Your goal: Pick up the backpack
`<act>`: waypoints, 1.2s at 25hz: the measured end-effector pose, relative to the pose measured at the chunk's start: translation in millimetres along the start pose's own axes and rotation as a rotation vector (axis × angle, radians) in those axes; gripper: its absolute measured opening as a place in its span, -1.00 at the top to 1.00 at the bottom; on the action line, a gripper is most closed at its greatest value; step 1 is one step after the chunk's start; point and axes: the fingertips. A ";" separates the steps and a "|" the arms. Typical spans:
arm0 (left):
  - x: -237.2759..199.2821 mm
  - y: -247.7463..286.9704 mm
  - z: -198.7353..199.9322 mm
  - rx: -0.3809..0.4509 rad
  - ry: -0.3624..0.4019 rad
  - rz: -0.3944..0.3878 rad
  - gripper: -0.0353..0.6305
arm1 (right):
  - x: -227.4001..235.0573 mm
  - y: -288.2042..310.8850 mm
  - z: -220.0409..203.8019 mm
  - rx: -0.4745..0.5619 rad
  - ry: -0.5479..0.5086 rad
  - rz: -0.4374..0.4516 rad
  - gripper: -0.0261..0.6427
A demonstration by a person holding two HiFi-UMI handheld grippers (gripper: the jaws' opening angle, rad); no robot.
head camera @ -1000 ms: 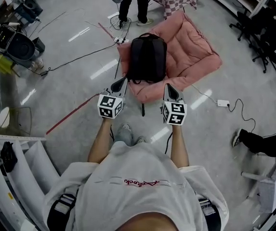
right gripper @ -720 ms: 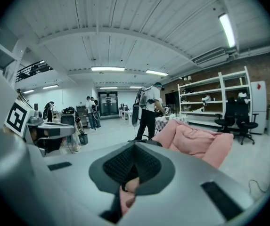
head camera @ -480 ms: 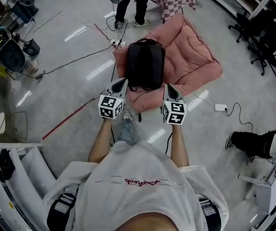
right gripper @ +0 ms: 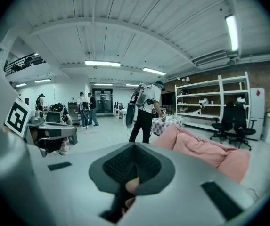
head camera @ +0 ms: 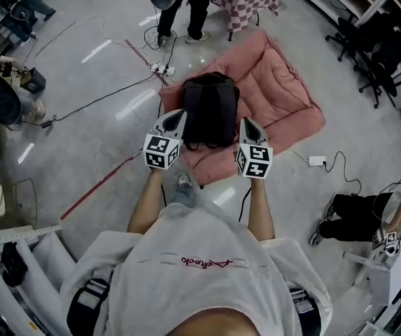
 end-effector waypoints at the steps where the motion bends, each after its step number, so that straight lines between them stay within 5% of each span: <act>1: -10.4 5.4 3.7 -0.001 0.001 -0.007 0.87 | -2.1 9.7 5.5 0.001 0.001 -0.006 0.87; 11: -88.1 46.9 12.8 -0.025 -0.007 -0.075 0.87 | -12.8 79.9 29.7 -0.011 0.011 -0.084 0.87; 19: -103.2 68.2 2.7 -0.054 -0.030 -0.096 0.87 | -0.6 97.3 18.9 -0.048 0.016 -0.113 0.87; 30: -100.9 91.2 -11.7 -0.094 -0.051 -0.001 0.87 | 20.5 125.1 -1.4 -0.098 0.020 -0.017 0.86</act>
Point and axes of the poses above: the fingertips, and each gripper's own axes: y forward along the fingers, x to its right, z out of its top, and after that the axes turned 15 degrees about -z, right-handed
